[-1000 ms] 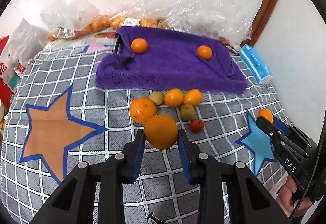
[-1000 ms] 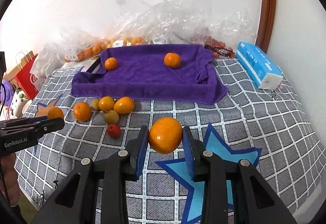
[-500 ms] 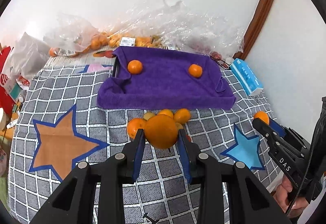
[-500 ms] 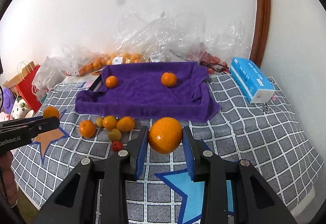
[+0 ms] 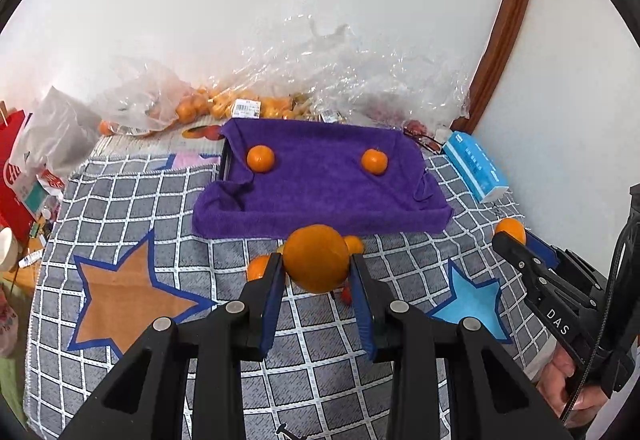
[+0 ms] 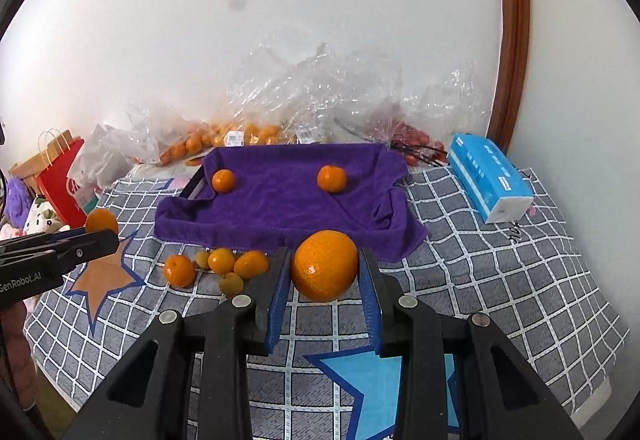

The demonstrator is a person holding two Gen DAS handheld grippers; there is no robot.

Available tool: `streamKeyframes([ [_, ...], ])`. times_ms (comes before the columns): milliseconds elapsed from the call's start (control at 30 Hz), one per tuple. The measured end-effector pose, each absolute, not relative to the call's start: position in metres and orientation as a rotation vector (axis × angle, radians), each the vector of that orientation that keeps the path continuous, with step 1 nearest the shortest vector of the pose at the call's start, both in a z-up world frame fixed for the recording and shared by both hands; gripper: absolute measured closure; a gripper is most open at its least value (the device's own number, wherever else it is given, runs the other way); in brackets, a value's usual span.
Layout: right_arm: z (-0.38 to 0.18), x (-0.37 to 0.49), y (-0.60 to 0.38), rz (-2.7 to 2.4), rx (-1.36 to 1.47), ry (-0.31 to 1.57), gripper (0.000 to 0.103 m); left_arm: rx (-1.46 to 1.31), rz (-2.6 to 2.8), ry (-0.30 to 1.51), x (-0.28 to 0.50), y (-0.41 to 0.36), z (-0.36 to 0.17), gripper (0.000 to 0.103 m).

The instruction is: Organize fruits

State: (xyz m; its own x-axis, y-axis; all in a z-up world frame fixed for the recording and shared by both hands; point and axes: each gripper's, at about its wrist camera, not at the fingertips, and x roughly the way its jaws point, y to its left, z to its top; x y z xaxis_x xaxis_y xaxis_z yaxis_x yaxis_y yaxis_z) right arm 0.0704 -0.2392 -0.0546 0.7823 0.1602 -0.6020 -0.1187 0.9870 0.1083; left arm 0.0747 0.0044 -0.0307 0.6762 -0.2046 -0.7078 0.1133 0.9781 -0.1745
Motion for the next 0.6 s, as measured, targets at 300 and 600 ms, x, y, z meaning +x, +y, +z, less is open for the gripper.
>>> streamKeyframes([
  [300, -0.045, 0.067, -0.237, 0.146, 0.056, 0.644, 0.07, -0.12, -0.183, 0.78, 0.071, 0.007, -0.021, 0.072],
  [600, -0.034, 0.065, -0.238, 0.149, 0.058, 0.619, 0.07, -0.114, -0.179, 0.747, 0.069, 0.009, -0.009, 0.072],
])
